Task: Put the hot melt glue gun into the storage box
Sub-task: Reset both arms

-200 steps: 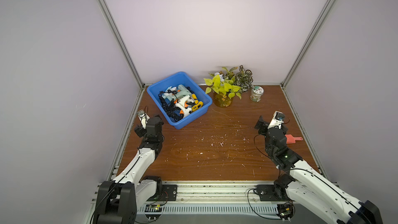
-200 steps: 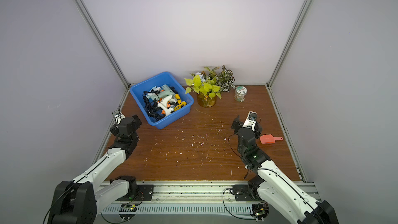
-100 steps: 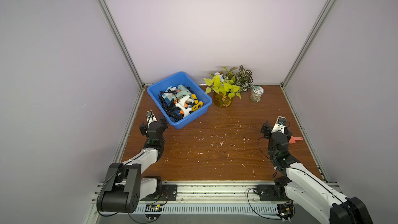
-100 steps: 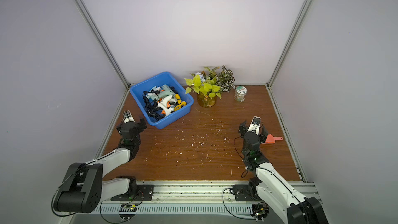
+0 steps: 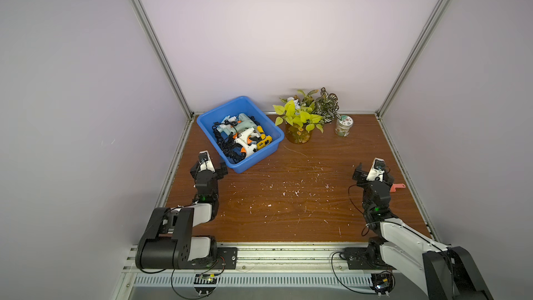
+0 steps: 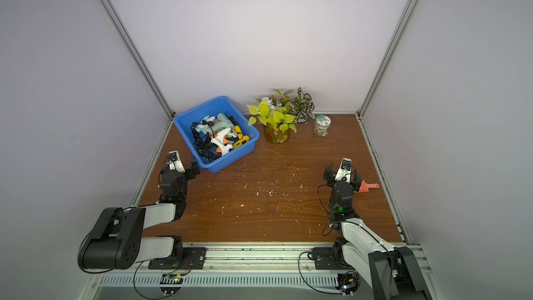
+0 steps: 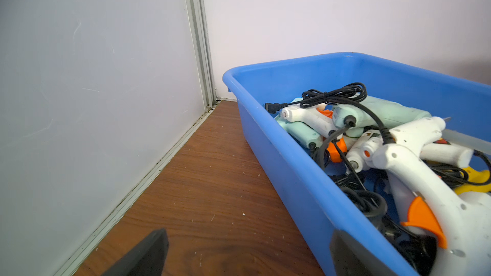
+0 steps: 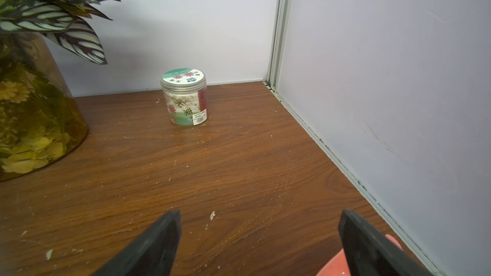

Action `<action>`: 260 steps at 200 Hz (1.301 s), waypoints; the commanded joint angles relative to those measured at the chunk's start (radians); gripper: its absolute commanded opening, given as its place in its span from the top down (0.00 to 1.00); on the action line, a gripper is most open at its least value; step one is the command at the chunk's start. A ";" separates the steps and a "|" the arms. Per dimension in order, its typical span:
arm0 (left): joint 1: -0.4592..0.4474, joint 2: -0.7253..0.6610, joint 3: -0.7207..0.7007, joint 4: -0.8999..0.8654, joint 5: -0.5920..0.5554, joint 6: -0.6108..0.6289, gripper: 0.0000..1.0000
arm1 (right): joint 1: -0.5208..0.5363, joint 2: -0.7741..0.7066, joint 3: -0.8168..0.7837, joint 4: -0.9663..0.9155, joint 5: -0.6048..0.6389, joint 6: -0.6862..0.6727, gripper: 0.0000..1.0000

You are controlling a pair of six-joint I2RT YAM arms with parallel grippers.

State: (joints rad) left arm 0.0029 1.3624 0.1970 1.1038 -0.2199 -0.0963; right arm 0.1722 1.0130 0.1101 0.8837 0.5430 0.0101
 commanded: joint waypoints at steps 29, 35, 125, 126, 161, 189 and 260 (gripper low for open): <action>0.014 0.146 -0.025 0.240 0.122 0.021 0.00 | -0.028 0.128 -0.011 0.226 -0.105 -0.032 0.00; 0.016 0.173 -0.030 0.273 0.134 0.023 0.00 | -0.029 0.149 -0.015 0.254 -0.113 -0.037 0.00; 0.031 0.190 -0.016 0.259 0.247 0.053 0.00 | -0.054 0.334 0.081 0.290 -0.305 -0.076 0.00; 0.031 0.190 -0.015 0.257 0.249 0.054 0.00 | -0.055 0.335 0.080 0.294 -0.309 -0.075 0.00; 0.031 0.190 -0.013 0.255 0.256 0.056 0.00 | -0.066 0.432 0.029 0.491 -0.396 -0.064 0.01; 0.031 0.190 -0.014 0.255 0.257 0.057 0.00 | -0.083 0.542 0.053 0.563 -0.467 -0.075 0.00; 0.031 0.189 -0.015 0.258 0.239 0.050 0.00 | -0.094 0.531 0.069 0.511 -0.216 0.031 0.01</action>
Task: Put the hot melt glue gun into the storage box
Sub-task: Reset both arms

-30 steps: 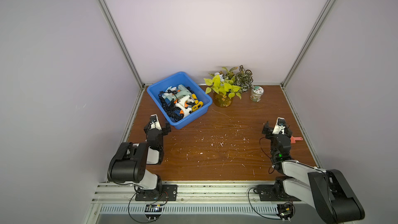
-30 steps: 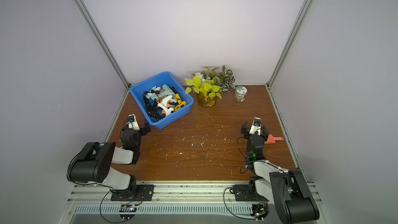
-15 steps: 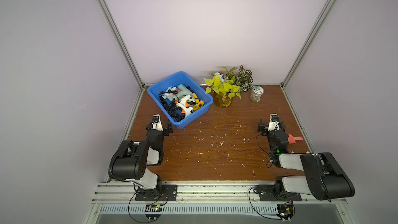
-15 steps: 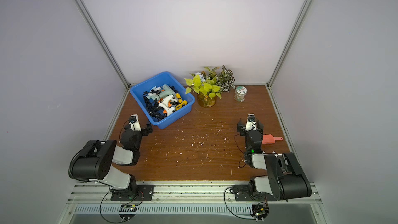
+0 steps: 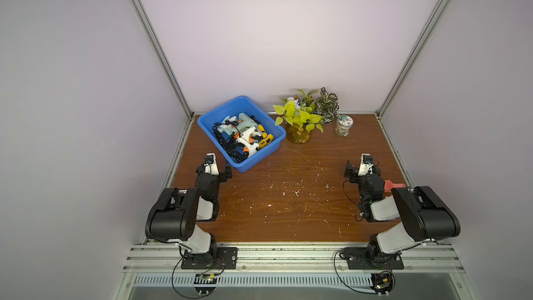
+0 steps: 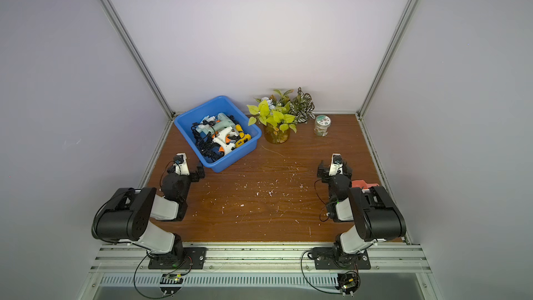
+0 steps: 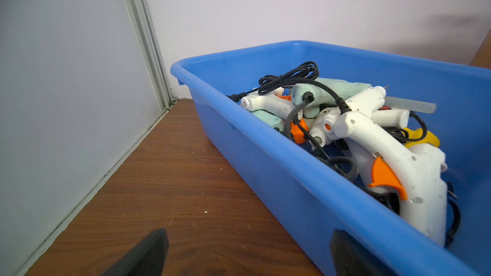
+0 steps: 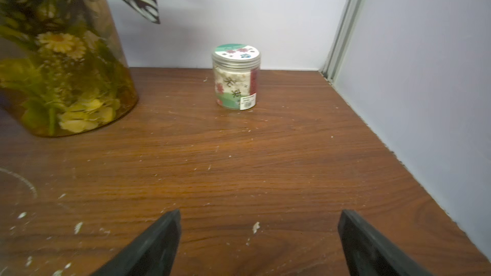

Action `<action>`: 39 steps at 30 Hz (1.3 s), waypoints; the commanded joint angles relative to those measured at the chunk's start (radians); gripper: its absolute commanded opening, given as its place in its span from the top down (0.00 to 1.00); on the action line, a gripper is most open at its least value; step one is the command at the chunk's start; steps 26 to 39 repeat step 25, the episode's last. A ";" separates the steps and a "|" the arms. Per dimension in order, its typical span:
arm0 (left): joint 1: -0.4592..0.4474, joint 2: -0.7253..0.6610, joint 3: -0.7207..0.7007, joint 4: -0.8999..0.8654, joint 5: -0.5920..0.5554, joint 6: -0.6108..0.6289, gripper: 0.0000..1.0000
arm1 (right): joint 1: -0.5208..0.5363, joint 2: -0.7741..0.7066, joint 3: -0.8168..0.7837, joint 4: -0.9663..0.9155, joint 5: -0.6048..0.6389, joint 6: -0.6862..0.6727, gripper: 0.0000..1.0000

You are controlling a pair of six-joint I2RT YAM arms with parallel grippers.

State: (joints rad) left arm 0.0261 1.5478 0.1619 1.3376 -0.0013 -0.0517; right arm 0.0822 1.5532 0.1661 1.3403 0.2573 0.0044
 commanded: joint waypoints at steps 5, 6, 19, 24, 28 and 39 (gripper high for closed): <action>0.008 0.004 0.021 0.024 0.022 0.009 0.00 | -0.004 -0.008 0.013 0.055 0.069 0.037 0.00; 0.007 0.005 0.021 0.024 0.023 0.009 0.00 | -0.004 -0.008 0.013 0.054 0.069 0.036 0.00; -0.014 0.009 0.033 0.007 -0.028 0.021 0.00 | -0.002 -0.009 0.013 0.056 0.069 0.035 0.00; -0.025 0.006 0.032 0.007 -0.046 0.026 0.00 | -0.002 -0.008 0.013 0.056 0.069 0.035 0.00; -0.024 0.006 0.031 0.008 -0.046 0.025 0.00 | -0.002 -0.008 0.013 0.056 0.068 0.035 0.00; -0.024 0.006 0.031 0.008 -0.046 0.025 0.00 | -0.002 -0.008 0.013 0.056 0.068 0.035 0.00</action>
